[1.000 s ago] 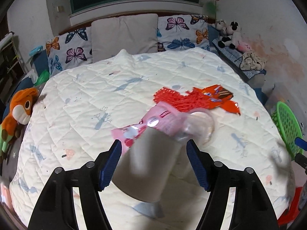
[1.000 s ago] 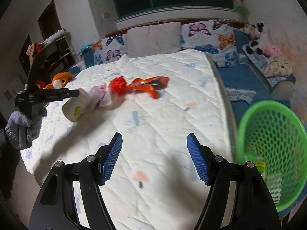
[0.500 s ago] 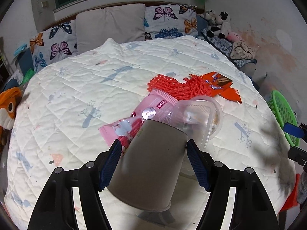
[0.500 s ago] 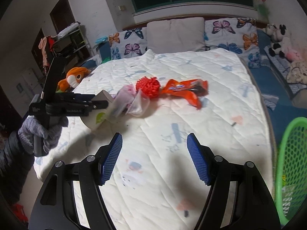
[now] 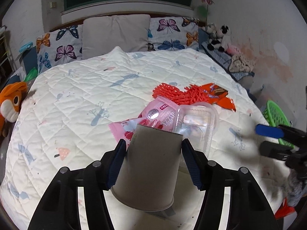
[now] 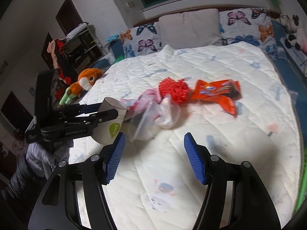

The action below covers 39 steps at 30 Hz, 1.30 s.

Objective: Collect trash
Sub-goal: 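Grasp the white paper cup with the left gripper while the right grasps the clear plastic box, then carry the paper cup and plastic box to the basket and release both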

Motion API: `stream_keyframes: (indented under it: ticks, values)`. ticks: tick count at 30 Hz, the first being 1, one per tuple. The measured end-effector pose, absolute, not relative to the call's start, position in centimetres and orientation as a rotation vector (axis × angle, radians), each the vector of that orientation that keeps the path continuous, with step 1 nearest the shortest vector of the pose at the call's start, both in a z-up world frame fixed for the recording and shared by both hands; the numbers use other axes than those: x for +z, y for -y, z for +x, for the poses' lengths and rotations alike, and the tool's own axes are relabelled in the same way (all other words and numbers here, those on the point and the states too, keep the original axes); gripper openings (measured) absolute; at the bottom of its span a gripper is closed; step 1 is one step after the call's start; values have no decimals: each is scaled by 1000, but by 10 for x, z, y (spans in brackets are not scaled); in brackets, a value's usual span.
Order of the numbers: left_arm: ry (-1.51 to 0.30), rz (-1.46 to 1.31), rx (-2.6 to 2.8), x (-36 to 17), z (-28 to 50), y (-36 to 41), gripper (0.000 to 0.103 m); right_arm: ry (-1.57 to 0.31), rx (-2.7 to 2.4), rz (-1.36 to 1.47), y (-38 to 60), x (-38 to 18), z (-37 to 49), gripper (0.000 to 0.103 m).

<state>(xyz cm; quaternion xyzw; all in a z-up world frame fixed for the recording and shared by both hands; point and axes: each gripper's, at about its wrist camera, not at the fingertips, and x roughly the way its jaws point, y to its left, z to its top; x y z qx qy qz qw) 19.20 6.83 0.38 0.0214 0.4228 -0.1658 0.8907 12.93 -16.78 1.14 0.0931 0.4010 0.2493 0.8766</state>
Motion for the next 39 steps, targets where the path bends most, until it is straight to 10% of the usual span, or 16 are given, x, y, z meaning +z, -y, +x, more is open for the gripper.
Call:
stream_keyframes:
  ticks: [39]
  values:
    - [-848,-56,-319,4,171,-95,58,-984,659,390,138,-43,163,28]
